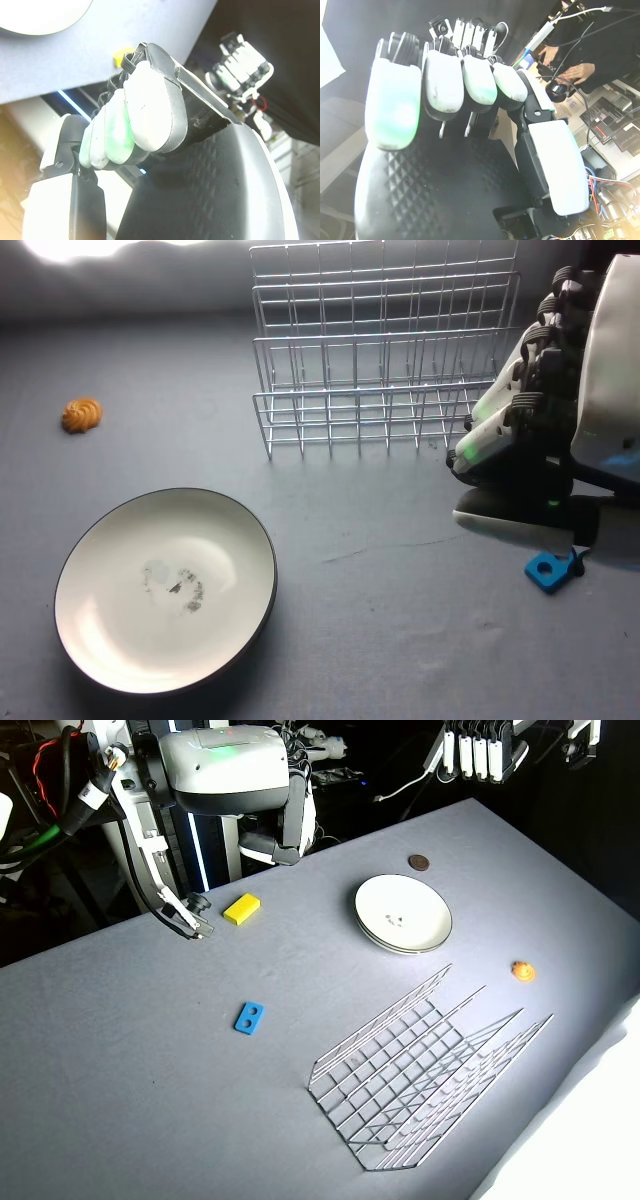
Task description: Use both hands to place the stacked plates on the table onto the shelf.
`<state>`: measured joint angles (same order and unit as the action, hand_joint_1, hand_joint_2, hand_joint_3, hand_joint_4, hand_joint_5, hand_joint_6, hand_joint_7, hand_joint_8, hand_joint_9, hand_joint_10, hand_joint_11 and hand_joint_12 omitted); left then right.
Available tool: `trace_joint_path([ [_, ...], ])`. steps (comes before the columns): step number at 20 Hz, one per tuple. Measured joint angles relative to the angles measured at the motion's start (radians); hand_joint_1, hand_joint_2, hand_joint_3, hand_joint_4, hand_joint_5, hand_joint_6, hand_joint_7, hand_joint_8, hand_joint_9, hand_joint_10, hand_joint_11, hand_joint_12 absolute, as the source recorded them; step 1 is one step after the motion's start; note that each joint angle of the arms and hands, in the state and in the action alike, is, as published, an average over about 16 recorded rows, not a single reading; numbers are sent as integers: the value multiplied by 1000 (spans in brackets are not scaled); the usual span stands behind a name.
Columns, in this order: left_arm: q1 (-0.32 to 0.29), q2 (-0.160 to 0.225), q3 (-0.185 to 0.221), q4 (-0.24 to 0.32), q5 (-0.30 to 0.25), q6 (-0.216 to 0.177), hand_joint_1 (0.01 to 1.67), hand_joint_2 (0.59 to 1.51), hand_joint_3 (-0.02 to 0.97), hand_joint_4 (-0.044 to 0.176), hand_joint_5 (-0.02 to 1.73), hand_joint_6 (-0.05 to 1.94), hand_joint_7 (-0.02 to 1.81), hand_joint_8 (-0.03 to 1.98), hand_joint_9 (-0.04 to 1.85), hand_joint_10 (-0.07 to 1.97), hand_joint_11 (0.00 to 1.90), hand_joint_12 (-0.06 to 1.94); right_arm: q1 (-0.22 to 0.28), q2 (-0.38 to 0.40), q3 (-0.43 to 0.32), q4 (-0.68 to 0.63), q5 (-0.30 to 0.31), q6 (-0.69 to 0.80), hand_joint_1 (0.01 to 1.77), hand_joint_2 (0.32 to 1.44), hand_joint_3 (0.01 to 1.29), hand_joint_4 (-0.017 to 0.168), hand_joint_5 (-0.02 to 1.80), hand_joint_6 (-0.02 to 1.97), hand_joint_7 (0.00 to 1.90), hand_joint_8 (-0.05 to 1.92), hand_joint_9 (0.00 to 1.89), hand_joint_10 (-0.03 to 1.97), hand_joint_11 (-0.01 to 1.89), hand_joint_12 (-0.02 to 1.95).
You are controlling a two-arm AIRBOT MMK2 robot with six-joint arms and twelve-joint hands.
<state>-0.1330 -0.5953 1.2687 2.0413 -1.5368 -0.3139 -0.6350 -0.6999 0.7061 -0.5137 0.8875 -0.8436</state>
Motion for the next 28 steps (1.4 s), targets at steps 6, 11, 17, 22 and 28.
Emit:
trace_joint_path([
  [6, -5, 0, 5, 3, -1, 0, 148, 1085, 60, 22, 412, 532, 495, 494, 493, 512, 534, 524, 0, 0, 0, -1, 2, 0, 173, 1307, 35, 7, 410, 603, 428, 575, 460, 588, 618, 552],
  [11, -23, 0, 16, 17, -3, -6, 36, 1063, 51, -3, 138, 166, 176, 133, 172, 146, 202, 151, 0, 0, -1, -3, -5, 11, 330, 1184, 26, 8, 165, 228, 163, 205, 176, 210, 266, 184],
  [17, -56, 0, 26, 41, -10, -5, 13, 1070, 38, -1, 16, 14, 15, -14, 16, 4, 16, -10, 12, -1, -1, -20, -65, 81, 709, 996, 14, 7, 32, 24, 18, 16, 16, 7, 18, 7],
  [22, -59, 2, 22, 54, -5, 20, 14, 1072, 34, -1, 18, 18, 21, -16, 18, 2, 18, -12, 25, -4, -2, -54, -133, 152, 1014, 850, 14, 6, 20, 22, 12, 12, 14, 1, 15, 0],
  [28, 4, 13, 8, 66, 11, 40, 14, 1074, 33, -1, 20, 18, 21, -15, 18, 3, 20, -12, 38, -9, -3, -93, -205, 218, 1097, 814, 14, 4, 22, 22, 12, 12, 13, 1, 14, 0],
])
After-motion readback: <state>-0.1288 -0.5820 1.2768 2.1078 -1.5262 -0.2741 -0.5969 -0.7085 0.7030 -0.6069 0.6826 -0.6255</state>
